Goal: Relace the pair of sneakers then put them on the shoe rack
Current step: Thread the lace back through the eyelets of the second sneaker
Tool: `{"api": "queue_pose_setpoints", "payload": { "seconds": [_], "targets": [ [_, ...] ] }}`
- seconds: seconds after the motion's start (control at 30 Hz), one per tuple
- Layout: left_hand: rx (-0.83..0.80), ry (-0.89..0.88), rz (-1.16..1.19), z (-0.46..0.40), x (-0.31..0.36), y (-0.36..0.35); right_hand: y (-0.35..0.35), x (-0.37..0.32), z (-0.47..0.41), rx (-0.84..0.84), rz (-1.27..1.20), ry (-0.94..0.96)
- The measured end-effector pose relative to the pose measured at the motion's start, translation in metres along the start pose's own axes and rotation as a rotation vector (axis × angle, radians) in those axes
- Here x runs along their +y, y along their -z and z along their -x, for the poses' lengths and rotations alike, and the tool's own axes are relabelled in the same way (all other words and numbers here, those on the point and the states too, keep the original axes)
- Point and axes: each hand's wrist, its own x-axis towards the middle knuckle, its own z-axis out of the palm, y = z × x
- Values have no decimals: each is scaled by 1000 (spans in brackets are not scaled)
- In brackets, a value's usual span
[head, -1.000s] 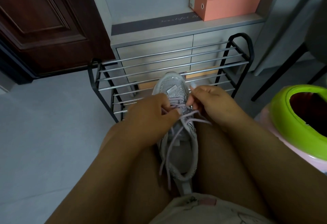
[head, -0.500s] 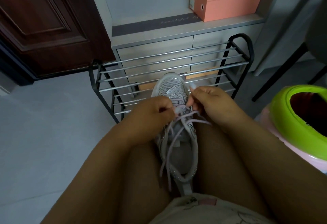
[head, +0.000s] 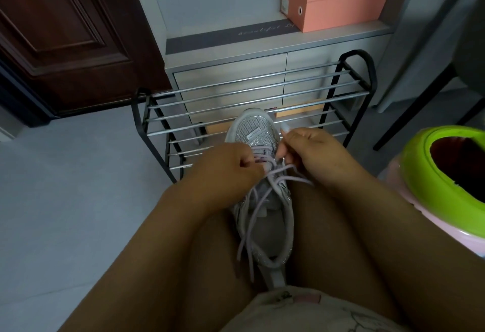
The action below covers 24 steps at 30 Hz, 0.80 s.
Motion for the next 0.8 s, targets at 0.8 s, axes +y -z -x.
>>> {"api": "queue_pose_setpoints", "payload": {
  "seconds": [0.8],
  "targets": [
    [42,15,91,9,-20,7,7,4,10,-296,505,242]
  ]
}}
